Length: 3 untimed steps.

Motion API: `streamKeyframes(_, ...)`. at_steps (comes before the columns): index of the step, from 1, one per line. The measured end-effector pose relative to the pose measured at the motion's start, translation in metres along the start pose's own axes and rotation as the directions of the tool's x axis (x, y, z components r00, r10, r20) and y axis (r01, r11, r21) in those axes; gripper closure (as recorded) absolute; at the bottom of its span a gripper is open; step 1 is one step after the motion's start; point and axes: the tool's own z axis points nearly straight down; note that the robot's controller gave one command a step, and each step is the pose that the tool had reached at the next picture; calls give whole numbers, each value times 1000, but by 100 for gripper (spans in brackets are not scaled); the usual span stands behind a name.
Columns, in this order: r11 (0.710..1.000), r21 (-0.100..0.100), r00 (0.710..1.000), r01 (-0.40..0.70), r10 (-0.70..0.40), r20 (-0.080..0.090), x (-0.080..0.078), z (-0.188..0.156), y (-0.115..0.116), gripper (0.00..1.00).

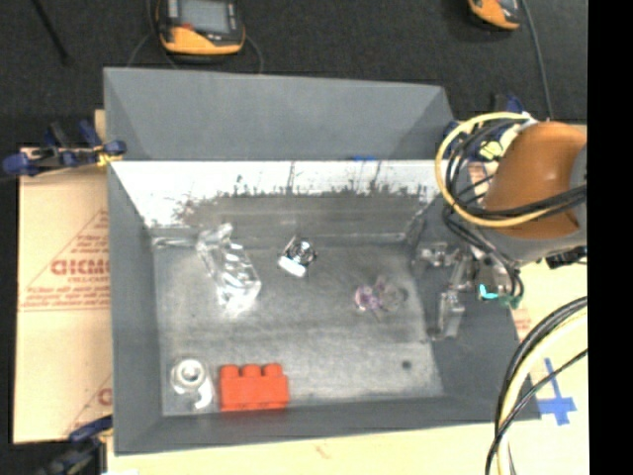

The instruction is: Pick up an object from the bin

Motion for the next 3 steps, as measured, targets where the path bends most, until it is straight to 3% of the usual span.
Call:
streamKeyframes(1,999,-2,999,-42,42,8,-53,48,29,0)
streamKeyframes(2,1000,1,1000,-23,23,6,-31,70,20,0)
streamKeyframes(3,1000,2,1000,-19,19,9,-33,69,21,100)
